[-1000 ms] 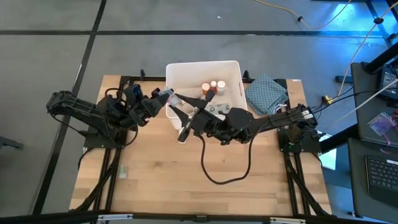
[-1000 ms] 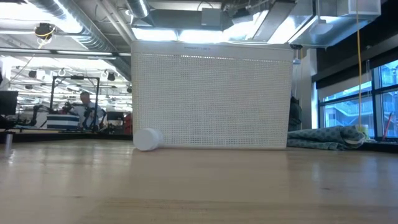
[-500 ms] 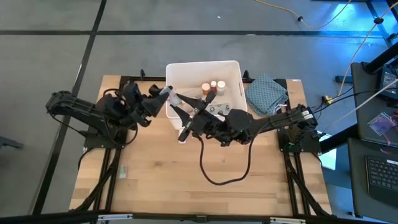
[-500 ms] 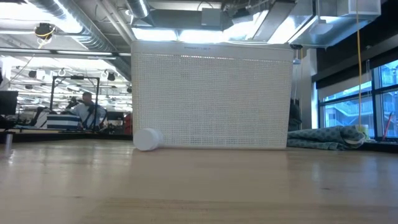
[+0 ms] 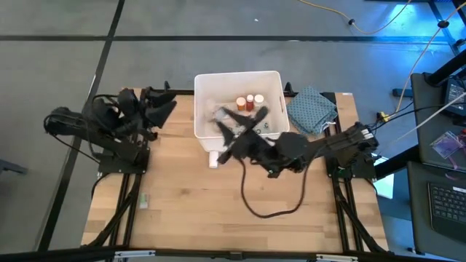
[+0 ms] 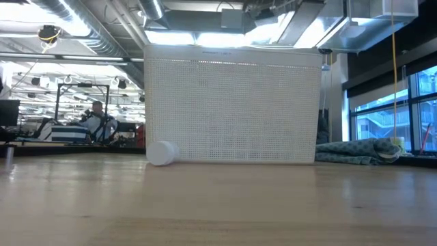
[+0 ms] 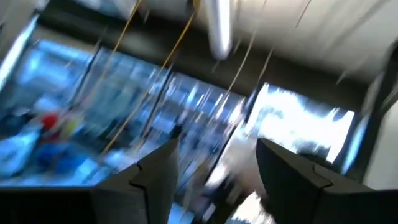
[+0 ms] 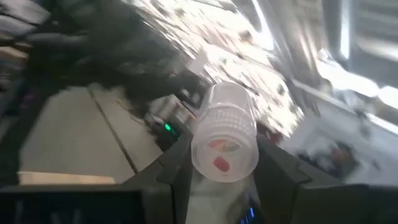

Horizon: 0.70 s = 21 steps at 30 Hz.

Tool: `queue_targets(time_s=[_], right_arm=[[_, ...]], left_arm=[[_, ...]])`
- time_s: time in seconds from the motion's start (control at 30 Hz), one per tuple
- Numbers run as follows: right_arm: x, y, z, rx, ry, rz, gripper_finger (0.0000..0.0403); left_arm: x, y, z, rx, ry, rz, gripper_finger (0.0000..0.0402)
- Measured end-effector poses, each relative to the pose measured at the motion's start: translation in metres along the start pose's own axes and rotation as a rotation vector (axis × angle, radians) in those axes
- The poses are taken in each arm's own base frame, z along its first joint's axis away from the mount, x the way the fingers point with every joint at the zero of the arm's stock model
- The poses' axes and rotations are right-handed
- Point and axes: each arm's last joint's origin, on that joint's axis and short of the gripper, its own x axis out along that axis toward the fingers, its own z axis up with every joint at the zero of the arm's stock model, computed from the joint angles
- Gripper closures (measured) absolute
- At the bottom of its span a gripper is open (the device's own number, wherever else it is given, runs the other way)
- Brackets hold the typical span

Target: Pick & place medical supplies in basket/bin

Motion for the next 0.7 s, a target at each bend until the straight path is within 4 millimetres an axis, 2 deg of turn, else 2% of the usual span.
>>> queue_targets(time_s=[0.13, 0.27, 0.4, 0.53, 0.6, 0.7], right_arm=[[-0.007, -0.03, 0.003, 0.019, 0.185, -0.155, 0.0268], [0.0, -0.06, -0.002, -0.016, 0.294, -0.253, 0.0268], [0.017, -0.077, -0.018, -0.095, 0.36, -0.296, 0.0268], [0.04, -0.089, -0.041, -0.17, 0.431, -0.329, 0.0268], [0.05, -0.091, -0.055, -0.124, 0.406, -0.269, 0.0268], [0.069, -0.091, -0.081, 0.073, 0.315, 0.029, 0.0268]], left_arm=[[-0.018, 0.015, -0.01, 0.108, 0.228, 0.098, 0.0204], [-0.03, 0.025, -0.023, 0.16, 0.401, 0.178, 0.0211], [-0.037, 0.031, -0.034, 0.204, 0.519, 0.217, 0.0215], [-0.039, 0.034, -0.037, 0.23, 0.554, 0.235, 0.0215], [-0.039, 0.035, -0.036, 0.238, 0.536, 0.262, 0.0215], [-0.038, 0.038, -0.035, 0.263, 0.511, 0.315, 0.0215]])
